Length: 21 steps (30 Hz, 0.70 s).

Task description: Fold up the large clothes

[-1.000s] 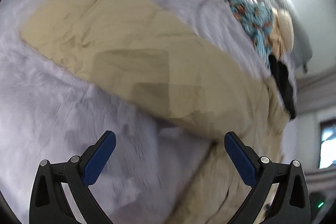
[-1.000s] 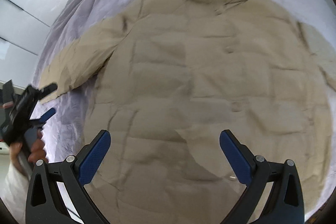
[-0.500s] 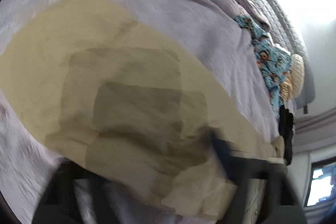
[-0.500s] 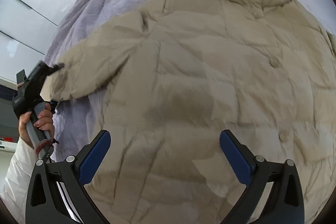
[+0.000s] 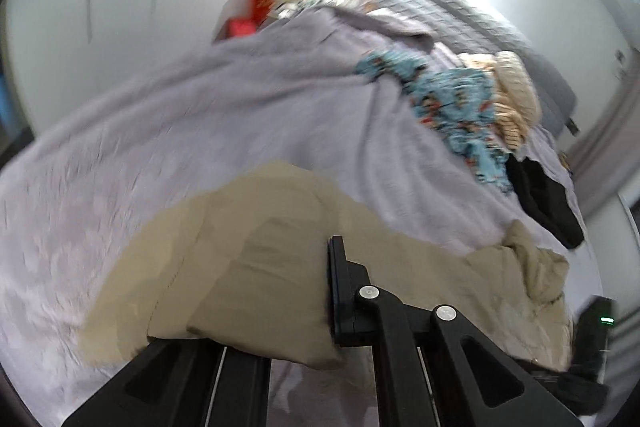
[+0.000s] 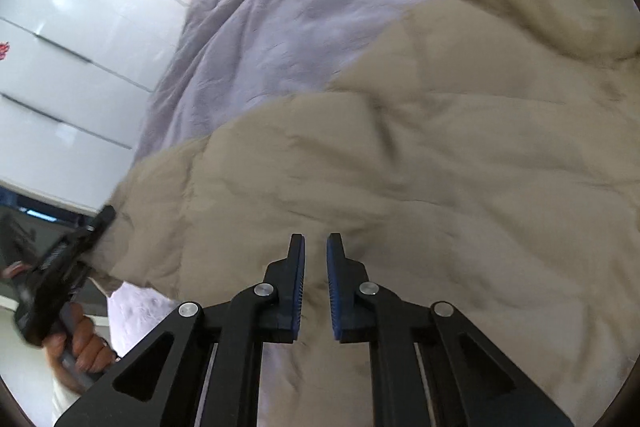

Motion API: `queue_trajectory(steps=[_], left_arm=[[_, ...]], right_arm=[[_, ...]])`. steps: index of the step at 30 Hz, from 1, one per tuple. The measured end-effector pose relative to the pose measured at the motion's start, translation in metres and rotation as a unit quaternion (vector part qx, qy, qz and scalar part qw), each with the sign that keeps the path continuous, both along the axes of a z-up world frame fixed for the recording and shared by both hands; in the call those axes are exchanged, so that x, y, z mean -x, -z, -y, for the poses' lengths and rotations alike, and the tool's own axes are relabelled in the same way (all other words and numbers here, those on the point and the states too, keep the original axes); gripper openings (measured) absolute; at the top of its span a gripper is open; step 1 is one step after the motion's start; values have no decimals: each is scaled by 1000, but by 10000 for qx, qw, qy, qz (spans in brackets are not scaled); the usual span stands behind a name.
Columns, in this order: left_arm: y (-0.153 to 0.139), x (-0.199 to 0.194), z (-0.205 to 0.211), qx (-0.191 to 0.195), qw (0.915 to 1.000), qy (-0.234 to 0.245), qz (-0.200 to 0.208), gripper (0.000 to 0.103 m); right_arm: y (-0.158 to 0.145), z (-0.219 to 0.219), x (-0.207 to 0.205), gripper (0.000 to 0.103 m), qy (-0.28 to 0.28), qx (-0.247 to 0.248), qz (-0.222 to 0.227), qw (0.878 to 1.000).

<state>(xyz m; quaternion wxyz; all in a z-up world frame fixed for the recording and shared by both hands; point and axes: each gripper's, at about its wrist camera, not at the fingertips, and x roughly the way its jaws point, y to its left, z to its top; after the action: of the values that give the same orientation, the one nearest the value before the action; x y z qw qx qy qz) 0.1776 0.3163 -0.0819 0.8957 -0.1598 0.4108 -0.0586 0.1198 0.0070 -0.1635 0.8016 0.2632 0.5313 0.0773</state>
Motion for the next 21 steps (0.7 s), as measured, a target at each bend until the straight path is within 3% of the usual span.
queue_trajectory(steps=[4,8,13,16,19,21], left_arm=[[-31,7,35,-47,9982,508,328,9],[-52,14,94,-243,9920,1102,573,9],[-77,25,186,-386,9793,1806,825,9],[-76,32,247,-477,9677,2360,751,9],[-60,44,316,-841,9526,2841,685,9],[-36,53,361,-1278,9401,3100,610,9]], right_arm=[[38,-18,-14,12,-8,-236,-269,9994],[56,-13,-15,12,81,-412,-409,9983],[49,15,-9,12,-57,-1035,-529,9932],[30,51,21,12,95,-966,-341,9947],[14,112,54,12,456,-547,-239,9972],[10,149,72,12,695,-330,-297,9966]])
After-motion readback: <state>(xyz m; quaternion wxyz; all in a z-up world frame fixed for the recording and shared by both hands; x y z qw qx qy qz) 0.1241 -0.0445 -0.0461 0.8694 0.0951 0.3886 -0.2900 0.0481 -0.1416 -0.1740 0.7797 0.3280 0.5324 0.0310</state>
